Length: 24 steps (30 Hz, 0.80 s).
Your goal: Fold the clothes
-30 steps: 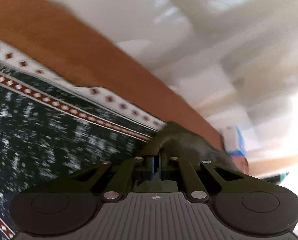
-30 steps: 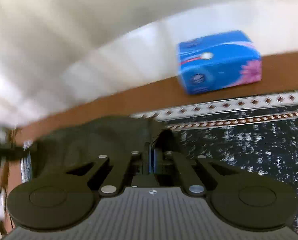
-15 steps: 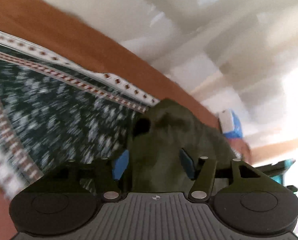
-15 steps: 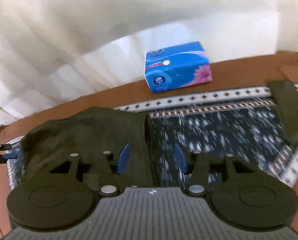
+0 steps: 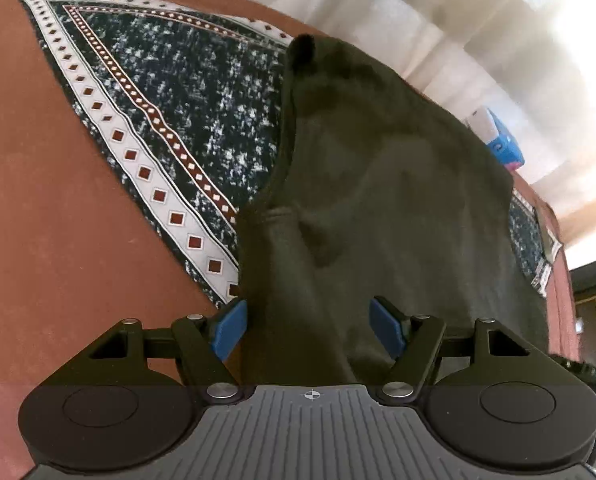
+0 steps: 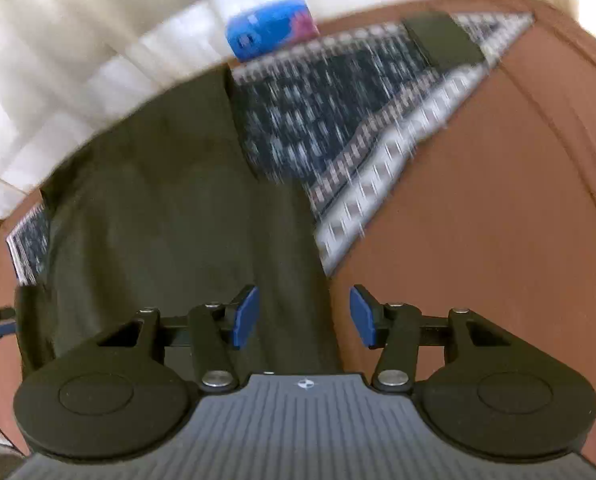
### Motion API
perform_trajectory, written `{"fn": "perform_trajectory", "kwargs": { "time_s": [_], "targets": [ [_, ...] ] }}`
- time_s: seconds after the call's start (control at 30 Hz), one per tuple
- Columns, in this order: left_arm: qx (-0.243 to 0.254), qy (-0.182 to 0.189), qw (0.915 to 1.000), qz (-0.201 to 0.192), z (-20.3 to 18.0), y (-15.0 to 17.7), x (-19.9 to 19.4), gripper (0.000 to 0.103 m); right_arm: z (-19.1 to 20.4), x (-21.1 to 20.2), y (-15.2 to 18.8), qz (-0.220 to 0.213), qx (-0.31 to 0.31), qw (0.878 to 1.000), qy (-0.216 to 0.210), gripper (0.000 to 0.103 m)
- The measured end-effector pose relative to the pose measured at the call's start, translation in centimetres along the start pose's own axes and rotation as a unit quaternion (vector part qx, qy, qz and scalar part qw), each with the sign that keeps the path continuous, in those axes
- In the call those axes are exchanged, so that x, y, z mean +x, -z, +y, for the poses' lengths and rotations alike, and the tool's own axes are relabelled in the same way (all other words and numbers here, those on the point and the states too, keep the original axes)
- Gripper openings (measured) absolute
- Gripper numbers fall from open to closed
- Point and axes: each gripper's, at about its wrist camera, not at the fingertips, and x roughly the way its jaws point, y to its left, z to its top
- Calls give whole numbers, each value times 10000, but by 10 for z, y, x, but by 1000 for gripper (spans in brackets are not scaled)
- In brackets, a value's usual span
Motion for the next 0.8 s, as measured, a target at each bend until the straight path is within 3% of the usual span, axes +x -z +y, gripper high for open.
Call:
{"fn": "perform_trajectory", "kwargs": {
  "time_s": [0.07, 0.1, 0.13, 0.17, 0.2, 0.23, 0.27, 0.43, 0.53, 0.63, 0.7, 0.8],
  "targets": [
    [-4, -174, 9998, 5, 4, 2, 8, 72, -3, 3, 11, 69, 47, 10000, 14, 55],
    [-55, -180, 9998, 47, 7, 4, 11, 41, -5, 4, 16, 100, 73, 9999, 15, 55],
    [-157, -109, 9998, 68, 12, 6, 11, 22, -6, 6, 20, 139, 97, 9999, 0, 54],
    [-267, -29, 9996, 44, 16, 8, 10, 8, -7, 8, 23, 190, 119, 9997, -41, 53],
    [-372, 46, 9993, -14, 21, 10, 6, 4, -7, 10, 26, 242, 141, 9996, -90, 39],
    [-472, 117, 9988, -101, 26, 12, 0, 4, -6, 12, 28, 292, 161, 9993, -145, 20],
    [-593, 169, 9979, -175, 33, 14, -5, 4, -5, 11, 29, 306, 167, 9992, -175, 16],
    [-1199, 59, 9925, -248, 68, 17, -4, 4, -2, 9, 33, 282, 130, 9994, -160, 15],
    [-1177, 24, 9927, -269, 67, 15, -5, 3, -1, 10, 33, 289, 124, 9994, -141, 16],
    [-1080, 16, 9937, -303, 61, 16, -10, 3, 1, 6, 31, 229, 55, 9997, -91, 27],
    [-1034, 27, 9940, -346, 56, 19, -18, 33, 0, -2, 33, 166, 68, 9998, -84, 35],
    [-913, -74, 9951, -382, 45, 31, -33, 53, -6, -13, 40, 124, 164, 9997, -122, 38]
  ]
}}
